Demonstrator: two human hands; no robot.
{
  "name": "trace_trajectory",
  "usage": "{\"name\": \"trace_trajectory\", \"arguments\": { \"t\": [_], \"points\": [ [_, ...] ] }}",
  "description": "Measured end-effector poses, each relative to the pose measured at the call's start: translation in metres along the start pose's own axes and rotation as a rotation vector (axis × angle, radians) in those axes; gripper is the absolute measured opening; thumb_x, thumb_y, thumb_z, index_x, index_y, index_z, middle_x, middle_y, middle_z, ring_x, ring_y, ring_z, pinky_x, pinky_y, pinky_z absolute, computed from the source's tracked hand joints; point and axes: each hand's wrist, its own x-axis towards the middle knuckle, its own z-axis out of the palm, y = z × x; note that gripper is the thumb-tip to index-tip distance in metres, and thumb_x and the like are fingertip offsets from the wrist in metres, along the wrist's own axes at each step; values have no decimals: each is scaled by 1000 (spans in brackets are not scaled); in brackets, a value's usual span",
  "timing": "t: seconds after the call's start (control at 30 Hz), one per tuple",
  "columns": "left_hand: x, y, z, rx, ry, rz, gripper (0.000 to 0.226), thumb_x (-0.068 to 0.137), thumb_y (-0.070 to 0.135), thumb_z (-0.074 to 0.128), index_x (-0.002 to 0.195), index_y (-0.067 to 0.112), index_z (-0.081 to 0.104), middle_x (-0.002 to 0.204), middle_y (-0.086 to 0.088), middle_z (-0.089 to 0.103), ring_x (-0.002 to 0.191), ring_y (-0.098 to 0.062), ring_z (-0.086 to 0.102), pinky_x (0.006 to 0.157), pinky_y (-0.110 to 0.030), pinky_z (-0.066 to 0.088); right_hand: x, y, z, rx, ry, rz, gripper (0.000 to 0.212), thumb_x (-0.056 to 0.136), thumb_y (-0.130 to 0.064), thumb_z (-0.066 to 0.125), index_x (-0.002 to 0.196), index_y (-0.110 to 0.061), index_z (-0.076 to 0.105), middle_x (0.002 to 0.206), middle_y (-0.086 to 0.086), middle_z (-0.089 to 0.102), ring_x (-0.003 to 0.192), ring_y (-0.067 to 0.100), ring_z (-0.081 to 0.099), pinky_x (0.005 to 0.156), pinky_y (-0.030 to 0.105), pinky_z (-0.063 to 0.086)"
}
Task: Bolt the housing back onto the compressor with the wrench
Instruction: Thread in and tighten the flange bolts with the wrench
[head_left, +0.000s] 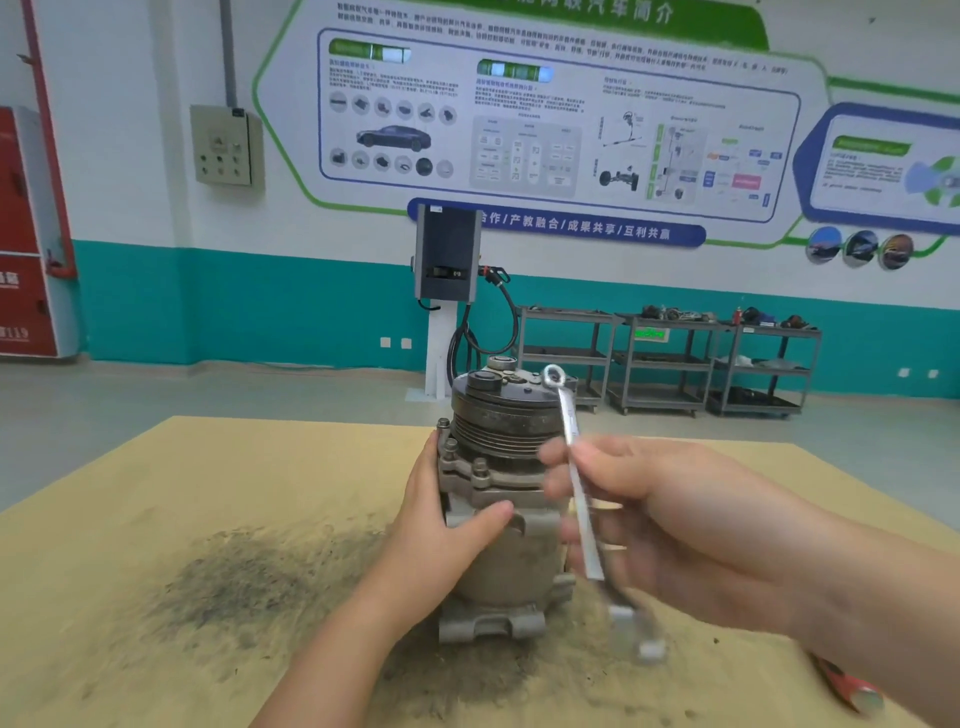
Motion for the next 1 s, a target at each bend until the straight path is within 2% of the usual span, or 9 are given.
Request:
{"name": "trace_trajectory", "arguments": {
  "t": [0.07,0.13,0.27,0.5,0.6,0.67,0.77,0.9,1.0],
  "points": [
    [1,-5,0,-1,5,16,100,62,69,73,146,55,22,147,21,44,133,-3,47,113,-46,40,-7,2,-24,-209,95,-10,24,99,-20,48,95,-1,62,62,13,61,33,16,46,36,23,41],
    [3,-8,1,-13,4,22,102,61,72,72,147,56,19,148,23,41,134,-2,45,114,-46,40,-9,3,-41,-307,124,13,25,100,-21,46,93,1,55,48,16,49,23,15,32,32,19,33],
    [2,-5,2,-19,-19,22,106,59,71,70,150,51,18,149,23,40,135,-3,43,115,-44,38,-7,-4,-54,-308,-8,84,24,85,-25,55,82,-1,61,38,10,37,20,11,23,31,13,25],
    [2,-4,0,5,-12,29,106,60,70,68,150,49,17,149,24,40,135,1,41,116,-41,37,11,-22,-78,-231,-156,218,21,82,-24,61,81,-4,67,40,4,38,20,6,25,26,12,24],
    [1,-5,0,24,-8,32,106,59,72,67,149,52,16,148,27,37,132,8,39,114,-32,36,26,-39,-95,-262,-326,343,21,92,-24,64,85,-4,64,44,4,47,24,6,34,26,16,30],
    [2,-5,0,31,-1,37,103,58,72,66,147,53,17,146,30,38,129,15,38,111,-26,36,39,-55,-105,-331,-435,414,20,90,-24,64,87,-5,60,46,2,51,27,5,40,28,15,33],
    [2,-6,1,25,3,33,94,60,69,67,141,58,20,141,33,42,126,14,42,108,-24,38,58,-71,-113,-392,-545,483,22,87,-25,72,87,-7,60,45,0,53,28,3,42,29,14,35],
    [3,-5,0,32,2,34,79,72,65,73,129,67,19,136,39,40,117,28,39,93,-8,35,78,-72,-124,-434,-661,490,20,94,-31,63,90,-11,64,48,-5,57,31,0,46,33,12,36],
    [4,-8,-1,37,-1,40,82,74,57,71,138,61,19,138,38,38,114,32,36,90,-6,33,85,-70,-128,-481,-690,464,22,96,-34,59,92,-13,64,50,-6,57,33,0,46,35,12,39]
  ]
}}
